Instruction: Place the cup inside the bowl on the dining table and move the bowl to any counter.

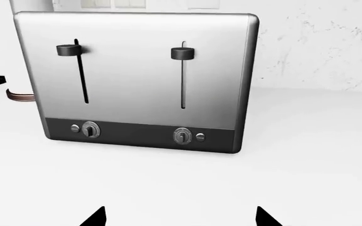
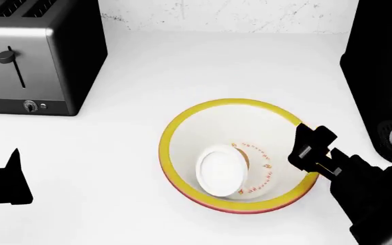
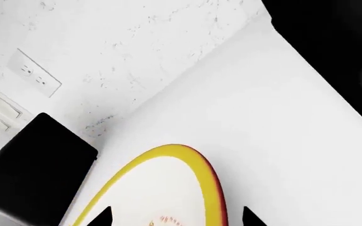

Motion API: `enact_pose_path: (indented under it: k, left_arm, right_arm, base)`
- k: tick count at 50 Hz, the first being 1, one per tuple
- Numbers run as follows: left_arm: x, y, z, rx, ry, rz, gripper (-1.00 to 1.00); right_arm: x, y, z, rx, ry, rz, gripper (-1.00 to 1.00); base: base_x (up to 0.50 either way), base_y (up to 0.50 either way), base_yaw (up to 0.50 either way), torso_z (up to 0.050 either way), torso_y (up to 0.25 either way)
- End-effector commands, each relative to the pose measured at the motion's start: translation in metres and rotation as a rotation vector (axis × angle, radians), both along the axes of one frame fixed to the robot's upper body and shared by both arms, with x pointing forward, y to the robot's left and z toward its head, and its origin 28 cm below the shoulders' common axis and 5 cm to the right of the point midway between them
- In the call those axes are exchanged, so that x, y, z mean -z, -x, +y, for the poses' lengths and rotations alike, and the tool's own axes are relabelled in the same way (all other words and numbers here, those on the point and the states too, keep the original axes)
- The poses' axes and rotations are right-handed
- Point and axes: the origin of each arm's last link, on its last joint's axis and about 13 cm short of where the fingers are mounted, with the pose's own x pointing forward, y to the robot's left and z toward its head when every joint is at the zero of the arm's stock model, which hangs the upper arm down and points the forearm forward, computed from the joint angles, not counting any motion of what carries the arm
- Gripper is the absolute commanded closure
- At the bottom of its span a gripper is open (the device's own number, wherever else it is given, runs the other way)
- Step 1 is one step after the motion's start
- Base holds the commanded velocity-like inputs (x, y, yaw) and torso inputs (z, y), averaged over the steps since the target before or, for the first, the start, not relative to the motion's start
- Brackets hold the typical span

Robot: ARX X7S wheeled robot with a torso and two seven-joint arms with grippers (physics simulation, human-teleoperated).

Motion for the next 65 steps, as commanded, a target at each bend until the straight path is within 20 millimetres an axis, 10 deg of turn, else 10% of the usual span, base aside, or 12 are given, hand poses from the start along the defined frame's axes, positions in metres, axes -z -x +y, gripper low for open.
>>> enact_pose_path:
  k: [1,23,44,65]
  left_arm:
    - [-0.001,0.0,0.0,0.003,0.0,-0.002,-1.0]
    - [-0.006,-0.009,-0.007,0.042,-0.002,-0.006,-1.0]
    - [-0.041,-0.007,-0.019,0.09,-0.046,-0.034,-1.0]
    - [-0.096,0.013,-0.025,0.135,-0.117,-0.106,-1.0]
  right_arm:
    - [-0.017,0.005,-0.003,0.083,0.094,-0.08,-1.0]
    - [-0.015,0.029,0.009,0.095,0.881,-0.229,-1.0]
    - [-0.057,0.095,0.015,0.161,0.714,-0.482,-1.0]
    - [-0.113,0.094,0.021,0.149,0.8,-0.513,-1.0]
  base:
    - [0.0,0.0,0.0,0.0,0.0]
    - [0.0,0.0,0.0,0.0,0.0]
    - [0.0,0.0,0.0,0.0,0.0]
    - [0.0,0.0,0.0,0.0,0.0]
